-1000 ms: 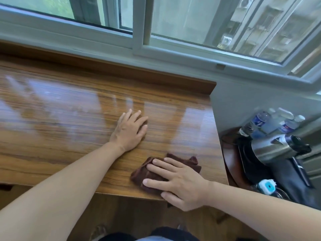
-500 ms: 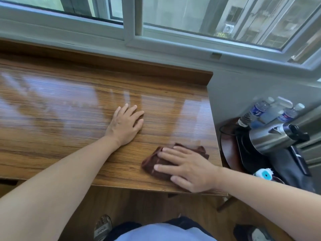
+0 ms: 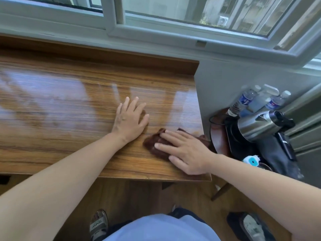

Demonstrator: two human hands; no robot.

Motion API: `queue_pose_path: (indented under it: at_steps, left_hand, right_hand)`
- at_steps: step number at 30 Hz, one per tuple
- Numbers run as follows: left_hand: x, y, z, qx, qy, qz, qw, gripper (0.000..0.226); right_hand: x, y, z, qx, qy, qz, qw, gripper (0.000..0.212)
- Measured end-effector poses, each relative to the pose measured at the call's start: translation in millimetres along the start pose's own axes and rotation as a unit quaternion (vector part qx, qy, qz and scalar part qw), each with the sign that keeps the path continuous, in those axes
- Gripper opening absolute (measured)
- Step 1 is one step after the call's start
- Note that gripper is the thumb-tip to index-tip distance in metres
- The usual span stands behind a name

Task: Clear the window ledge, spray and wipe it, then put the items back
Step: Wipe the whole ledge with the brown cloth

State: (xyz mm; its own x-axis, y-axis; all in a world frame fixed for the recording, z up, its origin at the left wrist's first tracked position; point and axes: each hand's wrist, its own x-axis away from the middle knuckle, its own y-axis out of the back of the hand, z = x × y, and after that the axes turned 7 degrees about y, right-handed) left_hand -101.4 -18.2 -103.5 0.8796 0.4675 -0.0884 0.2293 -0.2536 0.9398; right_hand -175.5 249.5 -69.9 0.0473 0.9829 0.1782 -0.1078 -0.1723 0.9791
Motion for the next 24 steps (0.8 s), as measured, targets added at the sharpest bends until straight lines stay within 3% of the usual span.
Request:
queue_pose_path:
  at_steps: [2, 4, 9, 12, 18, 20, 24]
  left_hand:
    - [-1.0, -5.3, -6.4, 0.006, 0.033, 0.015, 0.999, 0.059]
    - [-1.5, -7.2, -4.8, -0.013, 0.041, 0.023, 0.999, 0.061]
    - [0.8, -5.5, -8.1, -0.024, 0.039, 0.026, 0.999, 0.064]
    - [1.4, -7.0, -13.2, -0.033, 0.043, 0.024, 0.998, 0.065]
    - [1.8, -4.6, -10.2, -0.025, 0.047, 0.019, 0.998, 0.064]
    - [2.1, -5.2, -9.8, -0.026, 0.045, 0.019, 0.998, 0.064]
    - [1.2, -6.3, -12.8, -0.033, 0.048, 0.021, 0.998, 0.065]
  right_hand:
    - [-7.2, -0.3, -12.9, -0.006, -0.091, -0.029, 0.995, 0.055]
    - [-5.9, -5.2, -6.8, 0.002, -0.103, -0.043, 0.994, 0.056]
    - [33.8, -9.3, 21.1, 0.022, 0.083, -0.001, 0.996, 0.055]
    - [29.8, -4.9, -5.1, 0.010, 0.108, 0.020, 0.994, 0.056]
    - [4.4, -7.6, -30.1, 0.009, -0.103, -0.059, 0.993, 0.056]
    - [12.9, -11.8, -12.5, 0.015, -0.065, -0.056, 0.996, 0.056]
    - [36.6, -5.6, -11.9, 0.014, 0.104, 0.011, 0.994, 0.056]
